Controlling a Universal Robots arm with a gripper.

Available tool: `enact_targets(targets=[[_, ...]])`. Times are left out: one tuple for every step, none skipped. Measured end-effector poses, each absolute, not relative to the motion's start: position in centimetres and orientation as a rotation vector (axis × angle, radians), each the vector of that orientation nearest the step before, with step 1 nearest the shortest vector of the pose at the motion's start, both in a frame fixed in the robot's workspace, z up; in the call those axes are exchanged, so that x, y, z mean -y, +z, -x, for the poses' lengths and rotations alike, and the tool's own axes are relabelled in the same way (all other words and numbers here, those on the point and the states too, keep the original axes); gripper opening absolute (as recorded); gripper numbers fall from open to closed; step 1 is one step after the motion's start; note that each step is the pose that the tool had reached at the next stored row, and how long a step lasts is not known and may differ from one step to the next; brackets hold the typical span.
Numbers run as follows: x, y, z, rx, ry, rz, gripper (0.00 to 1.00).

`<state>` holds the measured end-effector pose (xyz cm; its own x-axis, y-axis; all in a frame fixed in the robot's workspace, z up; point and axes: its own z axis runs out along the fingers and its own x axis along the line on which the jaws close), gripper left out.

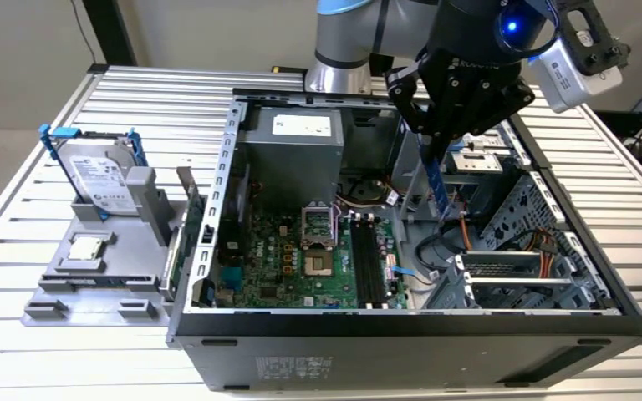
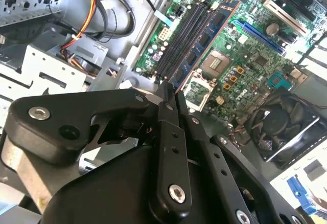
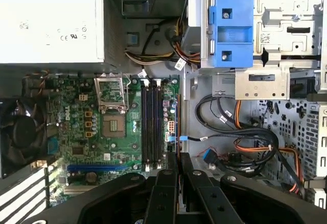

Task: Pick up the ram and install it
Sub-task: 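Insert the ram into the slot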

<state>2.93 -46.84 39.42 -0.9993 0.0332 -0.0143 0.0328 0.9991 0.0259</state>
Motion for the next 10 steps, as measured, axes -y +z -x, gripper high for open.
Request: enact_targets(targets=[[46.84, 39.42, -2.93, -3.126, 0.040, -0.052, 0.00], [46.84, 39.42, -2.93, -3.126, 0.040, -0.052, 0.00], [46.83, 39.40, -2.93, -3.126, 0.040, -0.052, 0.00], [46.83, 39.37, -2.93, -3.126, 0.040, -0.052, 0.00], [46.83, 39.33, -2.93, -3.126, 0.040, -0.052, 0.00], [46.83, 39.29, -2.94, -3.126, 0.040, -0.052, 0.00], [46.83, 39.23, -2.96, -3.126, 0.040, -0.052, 0.00], [46.83, 39.17, -3.00, -3.126, 0.040, -0.052, 0.00], [46.83, 39.11, -3.04, -3.126, 0.040, -0.052, 0.00], [46.83, 39.06, -3.08, -3.126, 0.040, -0.052, 0.00]])
